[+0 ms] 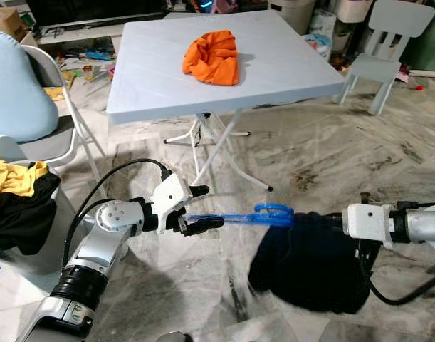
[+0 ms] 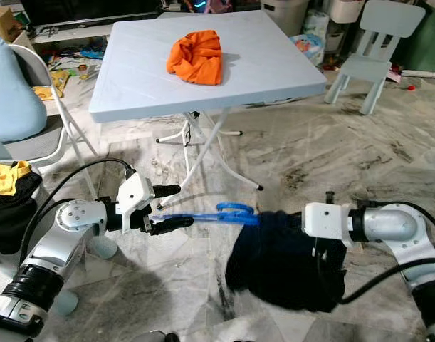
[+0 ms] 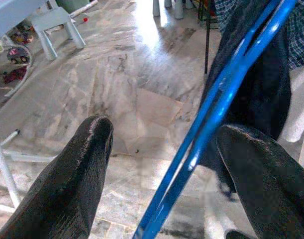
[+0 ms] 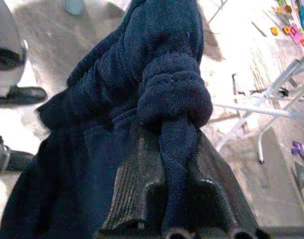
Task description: Hang hanger
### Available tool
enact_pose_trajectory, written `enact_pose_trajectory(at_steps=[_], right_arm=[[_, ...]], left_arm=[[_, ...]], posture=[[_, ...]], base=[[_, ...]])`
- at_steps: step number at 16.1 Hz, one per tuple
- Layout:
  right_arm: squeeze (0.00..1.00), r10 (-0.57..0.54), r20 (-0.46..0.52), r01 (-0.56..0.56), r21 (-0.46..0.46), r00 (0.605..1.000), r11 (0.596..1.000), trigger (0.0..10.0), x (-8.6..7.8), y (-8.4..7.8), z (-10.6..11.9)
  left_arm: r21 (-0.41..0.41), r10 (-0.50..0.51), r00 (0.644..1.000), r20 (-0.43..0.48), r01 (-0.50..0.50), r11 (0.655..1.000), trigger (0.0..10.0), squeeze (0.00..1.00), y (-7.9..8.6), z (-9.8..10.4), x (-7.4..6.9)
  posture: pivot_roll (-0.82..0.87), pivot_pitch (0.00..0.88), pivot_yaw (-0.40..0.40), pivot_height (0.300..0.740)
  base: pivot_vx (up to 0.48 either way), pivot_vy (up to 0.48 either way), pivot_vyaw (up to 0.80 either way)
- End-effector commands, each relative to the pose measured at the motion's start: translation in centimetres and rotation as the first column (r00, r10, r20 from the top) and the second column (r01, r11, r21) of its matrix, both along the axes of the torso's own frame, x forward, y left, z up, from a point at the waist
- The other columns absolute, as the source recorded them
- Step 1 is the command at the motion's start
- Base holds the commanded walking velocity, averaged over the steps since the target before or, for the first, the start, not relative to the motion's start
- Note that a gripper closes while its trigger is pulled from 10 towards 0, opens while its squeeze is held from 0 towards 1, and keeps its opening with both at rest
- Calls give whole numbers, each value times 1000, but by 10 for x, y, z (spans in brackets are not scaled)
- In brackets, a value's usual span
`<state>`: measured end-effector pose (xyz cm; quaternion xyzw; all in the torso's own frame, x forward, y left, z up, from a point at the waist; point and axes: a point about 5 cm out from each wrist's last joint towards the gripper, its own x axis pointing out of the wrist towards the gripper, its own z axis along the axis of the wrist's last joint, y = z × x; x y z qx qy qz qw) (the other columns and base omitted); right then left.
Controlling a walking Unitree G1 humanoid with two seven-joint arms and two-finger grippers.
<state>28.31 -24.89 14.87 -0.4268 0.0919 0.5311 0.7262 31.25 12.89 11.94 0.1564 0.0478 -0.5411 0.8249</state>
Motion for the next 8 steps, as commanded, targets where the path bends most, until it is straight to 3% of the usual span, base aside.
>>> enact_pose_trajectory(at_steps=[1,4,5,6,7,8], right_arm=[[0,6,33,-7,14,999,1000,10000,0,-2,13],[0,20,29,-21,43,999,999,10000,-2,3,19],[0,20,28,-22,43,999,999,10000,-2,3,20],[0,21,26,-22,44,999,999,10000,-3,4,20],[0,25,20,-26,46,999,999,10000,-4,4,21],[0,27,14,-27,46,1000,999,10000,-5,4,22]], left_arm=[[16,-20,999,-30,20,1000,10000,0,-1,-6,-4],[-16,-89,992,-92,87,996,10000,0,-14,-14,-10],[-24,-101,990,-99,99,995,9137,0,-17,-15,-11],[-27,-114,988,-104,112,993,7804,0,-19,-15,-12],[-24,-121,987,-106,119,993,3961,0,-20,-16,-11],[-26,-131,985,-115,129,991,1294,0,-21,-16,-11]], posture=[[-67,102,0,740],[-75,105,0,740],[-75,105,0,740],[-82,103,1,740],[-85,101,2,740],[-85,101,2,740]], base=[[0,0,0],[0,0,0],[0,0,0],[0,0,0],[0,0,0],[0,0,0]])
